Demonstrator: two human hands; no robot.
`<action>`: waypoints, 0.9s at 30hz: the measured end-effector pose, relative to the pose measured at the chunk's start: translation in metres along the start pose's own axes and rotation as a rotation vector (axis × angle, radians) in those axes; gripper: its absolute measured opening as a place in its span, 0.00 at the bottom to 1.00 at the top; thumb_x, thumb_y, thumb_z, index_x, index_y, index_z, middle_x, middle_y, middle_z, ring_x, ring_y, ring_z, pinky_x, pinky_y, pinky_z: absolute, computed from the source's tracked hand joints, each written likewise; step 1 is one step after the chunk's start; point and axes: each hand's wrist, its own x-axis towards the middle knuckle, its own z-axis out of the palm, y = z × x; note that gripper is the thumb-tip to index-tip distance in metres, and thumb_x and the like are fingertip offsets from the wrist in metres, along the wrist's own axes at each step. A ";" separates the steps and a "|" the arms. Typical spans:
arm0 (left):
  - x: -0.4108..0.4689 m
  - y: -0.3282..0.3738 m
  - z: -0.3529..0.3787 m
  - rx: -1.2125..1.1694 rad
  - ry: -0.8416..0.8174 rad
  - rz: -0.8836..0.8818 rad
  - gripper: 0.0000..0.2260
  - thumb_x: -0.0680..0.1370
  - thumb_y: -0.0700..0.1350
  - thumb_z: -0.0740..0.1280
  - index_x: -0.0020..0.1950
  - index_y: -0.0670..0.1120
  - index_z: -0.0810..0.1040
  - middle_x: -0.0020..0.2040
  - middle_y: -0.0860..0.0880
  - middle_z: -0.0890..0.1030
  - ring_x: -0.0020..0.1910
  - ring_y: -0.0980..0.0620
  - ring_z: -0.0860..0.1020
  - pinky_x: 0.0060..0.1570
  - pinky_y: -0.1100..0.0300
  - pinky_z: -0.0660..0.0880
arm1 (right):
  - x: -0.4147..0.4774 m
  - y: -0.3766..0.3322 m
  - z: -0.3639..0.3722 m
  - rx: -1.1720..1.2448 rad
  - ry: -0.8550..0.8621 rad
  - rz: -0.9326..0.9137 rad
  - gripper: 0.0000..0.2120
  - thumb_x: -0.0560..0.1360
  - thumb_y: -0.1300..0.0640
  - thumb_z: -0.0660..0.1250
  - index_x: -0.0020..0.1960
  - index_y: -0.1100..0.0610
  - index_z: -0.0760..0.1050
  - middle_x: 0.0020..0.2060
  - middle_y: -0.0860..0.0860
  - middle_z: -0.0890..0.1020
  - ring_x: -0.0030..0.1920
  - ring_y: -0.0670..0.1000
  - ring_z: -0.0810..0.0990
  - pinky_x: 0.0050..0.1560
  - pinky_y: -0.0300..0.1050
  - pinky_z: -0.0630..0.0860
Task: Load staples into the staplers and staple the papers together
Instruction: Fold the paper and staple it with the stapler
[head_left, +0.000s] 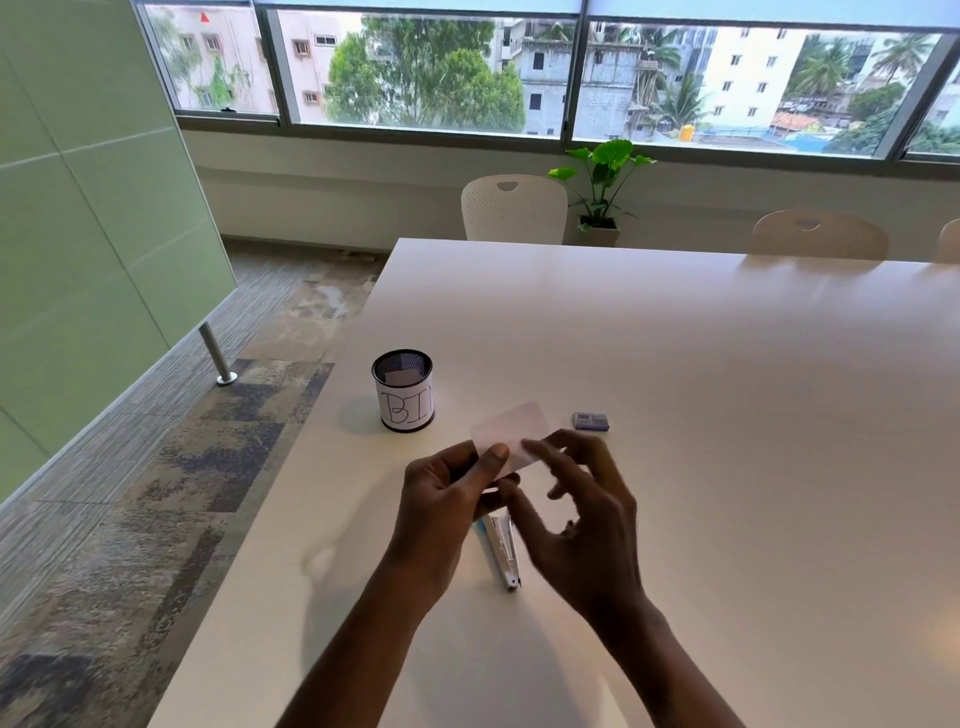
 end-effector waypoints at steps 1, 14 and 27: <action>0.002 0.002 -0.003 -0.007 0.001 -0.012 0.10 0.72 0.48 0.72 0.50 0.47 0.87 0.49 0.43 0.87 0.49 0.46 0.86 0.45 0.58 0.82 | 0.003 0.000 -0.004 0.043 0.029 0.056 0.20 0.73 0.50 0.75 0.63 0.55 0.79 0.56 0.48 0.76 0.48 0.46 0.79 0.39 0.34 0.77; 0.015 -0.005 -0.001 0.389 0.078 0.142 0.06 0.72 0.50 0.76 0.43 0.60 0.82 0.34 0.60 0.85 0.35 0.57 0.84 0.34 0.67 0.79 | 0.015 0.001 -0.005 0.743 -0.088 0.782 0.10 0.76 0.55 0.70 0.53 0.59 0.84 0.45 0.56 0.87 0.40 0.49 0.82 0.45 0.42 0.80; 0.050 -0.029 -0.033 0.365 0.245 0.186 0.07 0.79 0.48 0.70 0.42 0.51 0.86 0.36 0.49 0.86 0.35 0.52 0.84 0.38 0.60 0.83 | 0.036 0.028 0.021 0.712 -0.019 0.795 0.06 0.78 0.57 0.70 0.49 0.56 0.85 0.38 0.53 0.85 0.37 0.48 0.80 0.42 0.42 0.80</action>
